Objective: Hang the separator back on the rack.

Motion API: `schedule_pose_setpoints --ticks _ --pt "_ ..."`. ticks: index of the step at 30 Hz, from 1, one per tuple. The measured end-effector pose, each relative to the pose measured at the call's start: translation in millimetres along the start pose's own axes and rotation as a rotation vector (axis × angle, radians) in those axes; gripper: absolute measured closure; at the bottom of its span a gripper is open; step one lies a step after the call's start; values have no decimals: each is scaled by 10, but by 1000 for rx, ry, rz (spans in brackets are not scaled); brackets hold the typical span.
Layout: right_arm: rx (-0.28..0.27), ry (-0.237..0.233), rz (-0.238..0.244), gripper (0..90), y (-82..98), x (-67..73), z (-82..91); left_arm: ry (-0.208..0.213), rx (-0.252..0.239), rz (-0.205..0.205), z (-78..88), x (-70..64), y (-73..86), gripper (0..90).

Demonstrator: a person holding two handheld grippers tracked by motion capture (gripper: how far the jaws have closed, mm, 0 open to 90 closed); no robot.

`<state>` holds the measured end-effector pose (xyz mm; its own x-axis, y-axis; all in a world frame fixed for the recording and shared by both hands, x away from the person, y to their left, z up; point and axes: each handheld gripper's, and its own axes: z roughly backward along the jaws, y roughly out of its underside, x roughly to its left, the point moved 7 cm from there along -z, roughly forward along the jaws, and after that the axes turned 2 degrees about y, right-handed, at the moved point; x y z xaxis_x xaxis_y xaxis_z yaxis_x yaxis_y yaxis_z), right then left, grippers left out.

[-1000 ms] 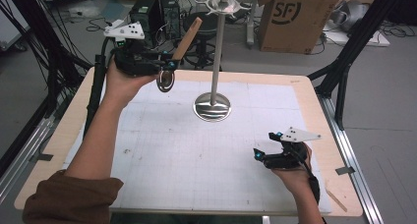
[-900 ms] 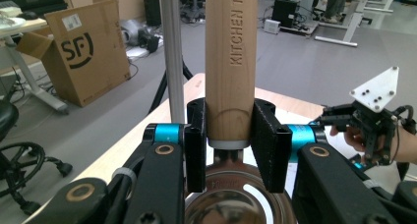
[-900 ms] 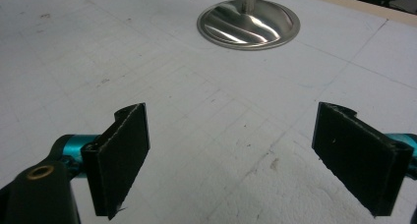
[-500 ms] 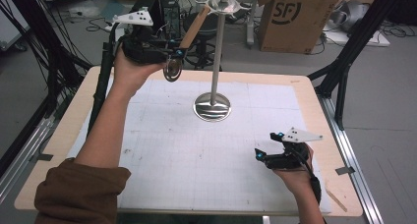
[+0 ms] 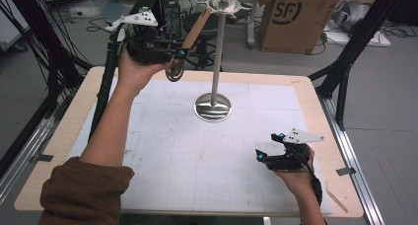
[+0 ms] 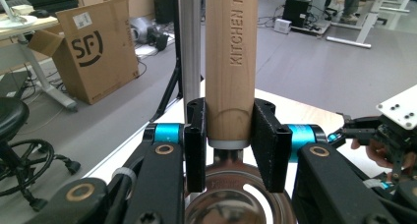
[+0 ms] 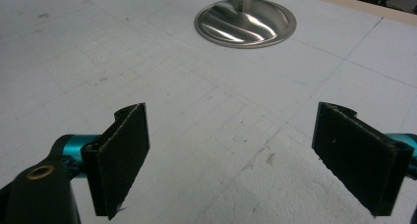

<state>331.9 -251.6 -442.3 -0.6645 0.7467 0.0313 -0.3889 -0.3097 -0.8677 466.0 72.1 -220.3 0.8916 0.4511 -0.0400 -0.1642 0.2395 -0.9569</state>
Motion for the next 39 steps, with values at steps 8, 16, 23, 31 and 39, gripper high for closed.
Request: schedule_pose_setpoints --ticks 8,16,23,31,39 --pt "-4 -1 -2 130 1 -11 12 3 2 16 -117 20 26 693" --pt "-5 0 -5 130 8 -23 16 1 15 28 -200 57 40 694" --pt "-6 -1 -6 131 9 -30 20 9 35 36 -322 62 43 693" --pt "-9 2 -11 131 16 -40 35 10 45 56 -427 66 66 692" --pt "-11 4 -12 131 18 -51 54 17 46 56 -422 72 68 687"
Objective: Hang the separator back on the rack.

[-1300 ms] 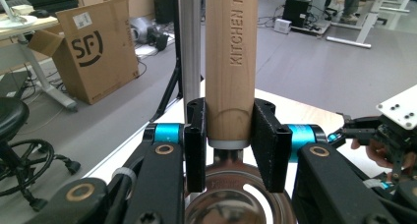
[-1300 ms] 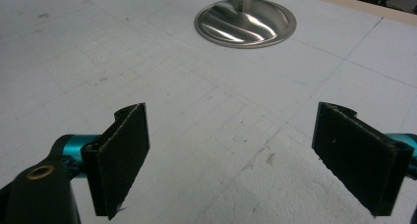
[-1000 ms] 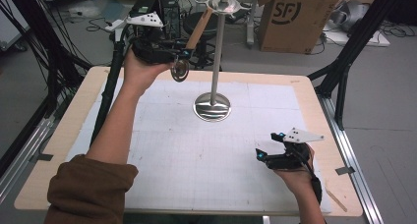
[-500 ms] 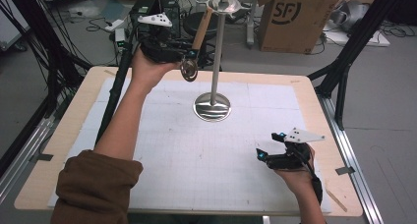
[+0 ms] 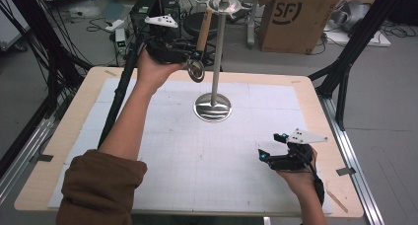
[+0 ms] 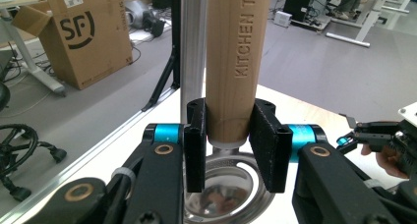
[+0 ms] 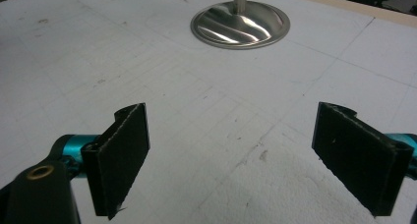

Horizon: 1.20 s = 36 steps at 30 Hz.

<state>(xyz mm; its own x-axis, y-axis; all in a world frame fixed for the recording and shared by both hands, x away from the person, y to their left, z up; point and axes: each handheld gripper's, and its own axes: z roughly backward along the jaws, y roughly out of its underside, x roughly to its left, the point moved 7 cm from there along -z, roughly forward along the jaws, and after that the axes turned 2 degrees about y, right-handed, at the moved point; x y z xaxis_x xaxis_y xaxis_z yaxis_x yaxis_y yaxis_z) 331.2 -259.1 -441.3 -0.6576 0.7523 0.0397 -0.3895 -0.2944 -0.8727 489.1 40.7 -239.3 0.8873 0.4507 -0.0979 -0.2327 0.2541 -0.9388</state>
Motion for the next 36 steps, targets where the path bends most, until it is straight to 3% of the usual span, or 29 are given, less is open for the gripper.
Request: schedule_pose_setpoints --ticks 9,22,29,36 --pt "0 -5 8 131 -17 32 -6 -4 0 0 -7 -9 0 624" --pt "5 -4 10 131 -10 36 -13 -53 87 -23 103 -11 116 469" --pt "4 -3 10 131 -10 37 -14 -50 96 -26 260 -16 204 427" --pt "5 -5 12 130 -13 47 -33 -51 59 -11 436 -24 263 402"
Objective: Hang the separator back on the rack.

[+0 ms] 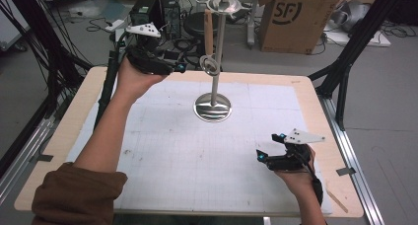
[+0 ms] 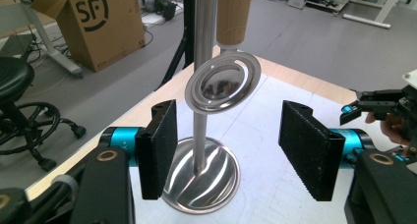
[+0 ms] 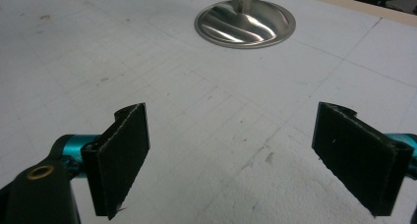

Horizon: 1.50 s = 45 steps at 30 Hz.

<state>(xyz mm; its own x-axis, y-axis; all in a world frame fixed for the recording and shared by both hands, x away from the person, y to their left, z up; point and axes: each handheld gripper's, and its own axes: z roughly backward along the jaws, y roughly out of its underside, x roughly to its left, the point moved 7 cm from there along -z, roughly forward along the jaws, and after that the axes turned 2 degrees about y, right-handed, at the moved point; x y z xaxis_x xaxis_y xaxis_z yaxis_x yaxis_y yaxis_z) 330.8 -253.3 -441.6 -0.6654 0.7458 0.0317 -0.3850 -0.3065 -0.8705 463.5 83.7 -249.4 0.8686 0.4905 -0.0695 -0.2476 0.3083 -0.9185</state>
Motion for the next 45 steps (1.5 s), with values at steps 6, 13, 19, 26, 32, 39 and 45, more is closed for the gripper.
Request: schedule_pose_setpoints --ticks 6,13,19,26,32,39,45 --pt "0 -1 0 131 -7 10 -9 18 -30 4 126 -45 70 359" --pt "-1 -2 4 131 -11 11 -8 14 -49 1 249 -84 149 313" --pt "4 -2 3 130 -11 18 -22 24 -62 1 355 -120 246 292" --pt "1 -4 4 130 -26 25 -21 38 -79 5 428 -173 389 260" --pt "5 -5 5 130 -23 26 -35 44 -89 5 494 -235 542 234" --pt "4 -4 5 130 -25 29 -30 46 -111 19 519 -305 756 188" --pt "6 -4 5 131 -23 28 -37 39 -120 23 528 -313 952 162"
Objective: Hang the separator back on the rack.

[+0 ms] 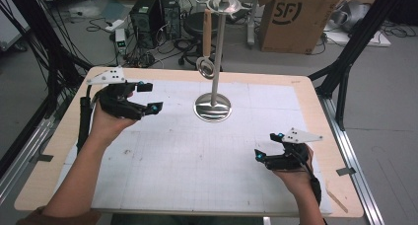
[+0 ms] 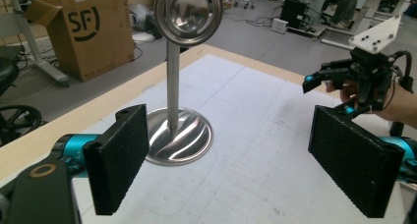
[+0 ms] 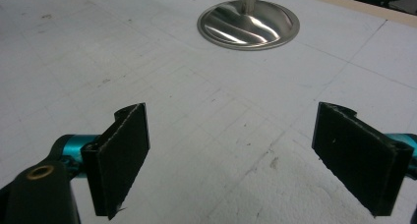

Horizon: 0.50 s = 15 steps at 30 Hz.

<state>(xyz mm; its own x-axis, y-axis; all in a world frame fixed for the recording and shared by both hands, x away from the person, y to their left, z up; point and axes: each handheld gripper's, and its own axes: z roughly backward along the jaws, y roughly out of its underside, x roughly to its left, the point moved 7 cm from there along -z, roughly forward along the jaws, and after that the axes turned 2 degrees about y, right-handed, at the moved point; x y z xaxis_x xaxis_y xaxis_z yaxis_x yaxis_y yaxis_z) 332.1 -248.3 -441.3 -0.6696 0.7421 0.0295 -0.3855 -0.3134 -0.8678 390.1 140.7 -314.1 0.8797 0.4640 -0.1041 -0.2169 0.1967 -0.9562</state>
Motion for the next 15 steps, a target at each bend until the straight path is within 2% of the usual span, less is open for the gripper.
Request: schedule_pose_setpoints --ticks 6,15 --pt "0 1 1 130 1 -6 -3 -12 2 9 10 -19 210 144" --pt "9 0 4 131 8 3 -19 -21 10 2 -19 -35 401 136"
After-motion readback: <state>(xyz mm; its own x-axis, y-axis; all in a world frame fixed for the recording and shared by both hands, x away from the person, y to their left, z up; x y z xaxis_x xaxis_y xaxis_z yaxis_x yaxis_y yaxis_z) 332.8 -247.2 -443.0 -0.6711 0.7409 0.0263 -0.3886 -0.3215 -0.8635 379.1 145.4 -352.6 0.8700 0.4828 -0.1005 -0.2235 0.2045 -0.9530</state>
